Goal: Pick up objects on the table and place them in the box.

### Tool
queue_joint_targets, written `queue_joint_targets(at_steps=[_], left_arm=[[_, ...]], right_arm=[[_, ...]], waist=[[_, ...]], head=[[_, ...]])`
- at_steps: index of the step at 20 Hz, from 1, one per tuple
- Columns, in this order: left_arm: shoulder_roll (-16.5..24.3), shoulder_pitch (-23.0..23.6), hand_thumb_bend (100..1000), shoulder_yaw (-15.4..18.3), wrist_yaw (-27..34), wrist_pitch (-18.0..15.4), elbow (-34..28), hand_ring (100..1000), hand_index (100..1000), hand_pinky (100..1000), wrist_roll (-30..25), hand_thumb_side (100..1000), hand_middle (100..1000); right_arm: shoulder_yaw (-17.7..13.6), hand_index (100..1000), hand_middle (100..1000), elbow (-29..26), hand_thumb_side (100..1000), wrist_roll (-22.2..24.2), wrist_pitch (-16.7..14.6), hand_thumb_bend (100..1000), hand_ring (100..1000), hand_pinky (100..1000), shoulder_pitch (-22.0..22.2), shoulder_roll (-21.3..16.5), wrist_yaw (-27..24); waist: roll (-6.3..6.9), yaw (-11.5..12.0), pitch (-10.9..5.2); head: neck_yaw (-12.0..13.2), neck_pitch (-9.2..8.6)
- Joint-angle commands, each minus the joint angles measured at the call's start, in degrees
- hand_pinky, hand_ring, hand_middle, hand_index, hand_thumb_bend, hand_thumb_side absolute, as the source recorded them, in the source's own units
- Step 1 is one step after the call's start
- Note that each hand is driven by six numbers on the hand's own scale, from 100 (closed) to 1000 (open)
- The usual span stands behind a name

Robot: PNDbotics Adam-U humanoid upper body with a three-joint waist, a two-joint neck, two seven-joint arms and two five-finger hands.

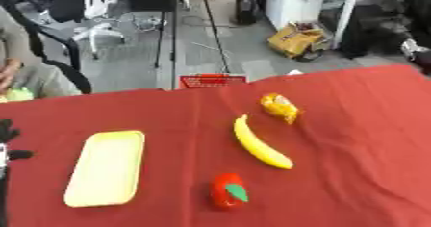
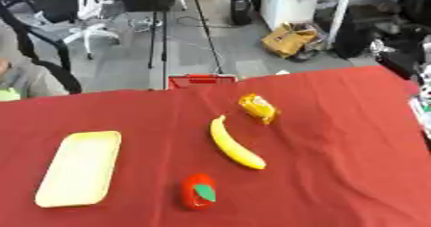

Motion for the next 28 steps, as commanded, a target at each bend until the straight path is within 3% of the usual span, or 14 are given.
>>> queue_joint_targets(at_steps=[1, 9, 18, 22, 23, 28], left_arm=[[0.8, -0.9, 637, -0.3, 0.2, -0.1, -0.8, 756, 745, 527, -0.3, 821, 736], [1.0, -1.8, 638, -0.5, 0.7, 0.1, -0.9, 756, 745, 526, -0.6, 821, 736], [0.9, -2.3, 638, -1.1, 0.9, 0.2, -0.9, 757, 746, 527, -1.3, 822, 736], [0.7, -2.5, 639, -1.3, 1.0, 0.2, -1.0, 757, 746, 527, -1.6, 822, 737], [0.7, -2.5, 638, -1.4, 1.0, 0.2, -1.0, 758, 746, 526, -1.7, 822, 736], [0.3, -2.5, 638, -1.7, 1.7, 0.1, -0.9, 758, 746, 526, -2.0, 821, 737]], right_arm=[[0.6, 849, 794, 2.1, 531, 3.4, -0.2, 503, 704, 682, -3.0, 0.0, 4.8], [0.1, 859, 819, 10.2, 500, 6.9, 0.1, 575, 745, 705, -8.1, 2.8, 13.1], [0.0, 865, 845, 14.1, 489, 8.4, -0.1, 601, 801, 747, -10.3, 6.6, 19.4], [0.6, 874, 868, 15.0, 480, 9.8, -0.4, 614, 847, 789, -10.4, 8.4, 21.9], [0.7, 886, 897, 15.4, 470, 10.4, -0.2, 629, 886, 869, -10.3, 8.9, 22.5], [0.9, 904, 935, 16.5, 436, 13.4, 1.0, 649, 937, 959, -10.1, 9.9, 25.8]], waist=[[-0.01, 0.6, -0.54], [0.01, 5.0, 1.2], [0.35, 6.1, 1.67], [0.52, 7.1, 1.92], [0.58, 7.5, 2.08], [0.9, 9.0, 2.93]], head=[[-0.5, -1.06], [-2.6, -3.02], [-3.7, -3.72], [-4.3, -4.32], [-4.7, -4.49], [-6.2, -5.05]])
